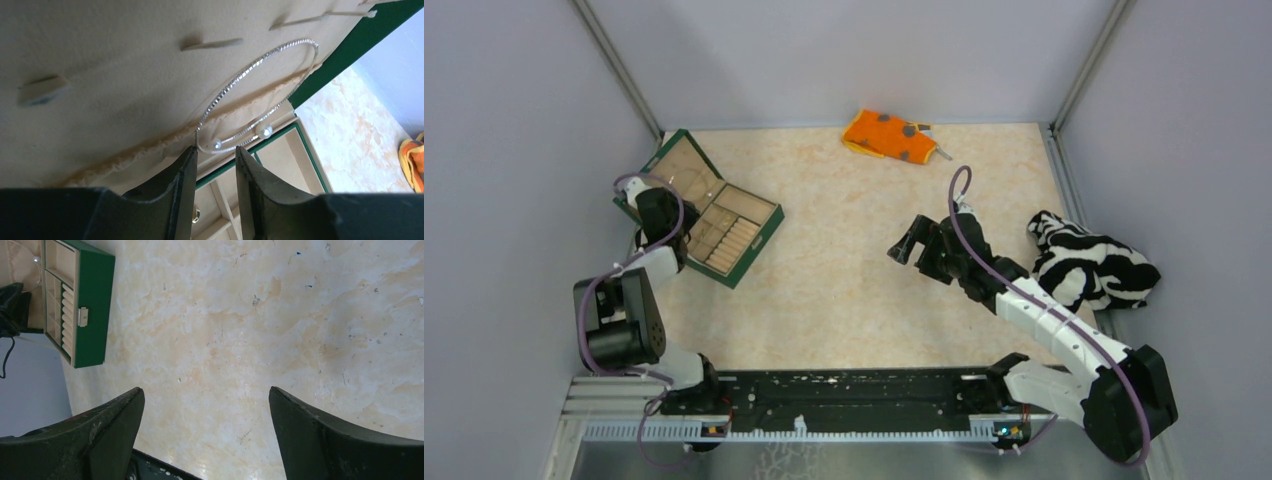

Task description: Organize the mixed jewelry

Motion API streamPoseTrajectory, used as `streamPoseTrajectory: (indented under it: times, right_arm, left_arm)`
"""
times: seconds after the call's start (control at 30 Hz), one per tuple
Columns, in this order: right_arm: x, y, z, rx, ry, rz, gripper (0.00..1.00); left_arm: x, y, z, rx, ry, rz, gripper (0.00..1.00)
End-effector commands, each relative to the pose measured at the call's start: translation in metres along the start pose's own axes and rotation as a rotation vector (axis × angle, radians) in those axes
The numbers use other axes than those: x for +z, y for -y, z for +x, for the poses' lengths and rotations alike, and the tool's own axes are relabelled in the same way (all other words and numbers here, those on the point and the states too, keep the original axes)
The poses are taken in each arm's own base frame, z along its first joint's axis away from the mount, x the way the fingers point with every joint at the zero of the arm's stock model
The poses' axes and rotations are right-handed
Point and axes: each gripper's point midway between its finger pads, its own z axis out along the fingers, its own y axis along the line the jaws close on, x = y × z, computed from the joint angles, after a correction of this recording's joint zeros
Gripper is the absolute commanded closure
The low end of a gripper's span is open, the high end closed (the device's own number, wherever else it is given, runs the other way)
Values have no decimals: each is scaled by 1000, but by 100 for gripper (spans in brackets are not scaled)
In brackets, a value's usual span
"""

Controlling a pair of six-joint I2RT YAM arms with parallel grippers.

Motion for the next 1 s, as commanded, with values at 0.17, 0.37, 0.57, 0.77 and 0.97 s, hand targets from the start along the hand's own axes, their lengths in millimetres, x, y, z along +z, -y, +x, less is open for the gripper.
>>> streamPoseTrajectory:
  times: [0.17, 0.37, 0.57, 0.77, 0.97]
  right_arm:
    - [-3, -4, -9, 2, 35, -9, 7]
    - [-2, -4, -10, 4, 35, -7, 7]
    - [-2, -2, -8, 0, 30, -2, 7]
    - [-2, -2, -8, 1, 31, -3, 7]
    - [0, -1, -8, -1, 30, -2, 7]
  left_arm:
    - [17, 3, 16, -51, -39, -5, 66]
    - [18, 4, 22, -57, -55, -4, 79]
    - [12, 16, 16, -13, -52, 15, 100]
    - [-4, 23, -9, 70, -7, 16, 100]
    - [-20, 18, -36, 164, 68, -25, 100]
